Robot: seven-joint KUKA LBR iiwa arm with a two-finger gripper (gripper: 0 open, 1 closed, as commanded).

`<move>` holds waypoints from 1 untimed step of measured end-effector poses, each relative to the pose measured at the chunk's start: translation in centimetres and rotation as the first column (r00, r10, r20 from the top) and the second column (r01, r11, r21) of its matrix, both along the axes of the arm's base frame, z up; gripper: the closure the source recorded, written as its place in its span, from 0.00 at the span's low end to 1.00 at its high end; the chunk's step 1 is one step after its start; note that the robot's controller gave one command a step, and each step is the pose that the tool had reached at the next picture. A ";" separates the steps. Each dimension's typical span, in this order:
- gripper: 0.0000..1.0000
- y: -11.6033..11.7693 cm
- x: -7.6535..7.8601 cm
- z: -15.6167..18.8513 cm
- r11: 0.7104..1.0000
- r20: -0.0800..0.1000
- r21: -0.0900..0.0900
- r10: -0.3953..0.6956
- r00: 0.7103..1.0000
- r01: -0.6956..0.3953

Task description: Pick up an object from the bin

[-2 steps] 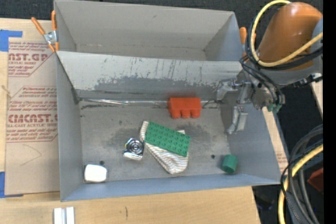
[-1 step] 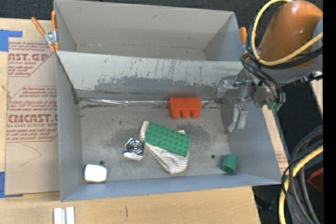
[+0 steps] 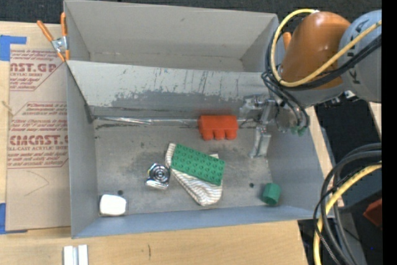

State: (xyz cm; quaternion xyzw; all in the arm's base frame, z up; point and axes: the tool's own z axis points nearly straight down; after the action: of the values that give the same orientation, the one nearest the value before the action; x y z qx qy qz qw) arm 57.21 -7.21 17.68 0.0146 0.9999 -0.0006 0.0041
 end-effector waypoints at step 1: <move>0.00 4.4 -1.6 -2.0 0.986 -0.010 0.002 -0.165 0.986 0.165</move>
Offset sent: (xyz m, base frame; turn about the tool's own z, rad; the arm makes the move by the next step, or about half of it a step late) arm 0.0198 0.0484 -0.0740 0.1015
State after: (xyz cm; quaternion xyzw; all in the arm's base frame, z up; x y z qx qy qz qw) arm 55.58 -2.79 15.68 0.0975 0.9952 0.0002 -0.0009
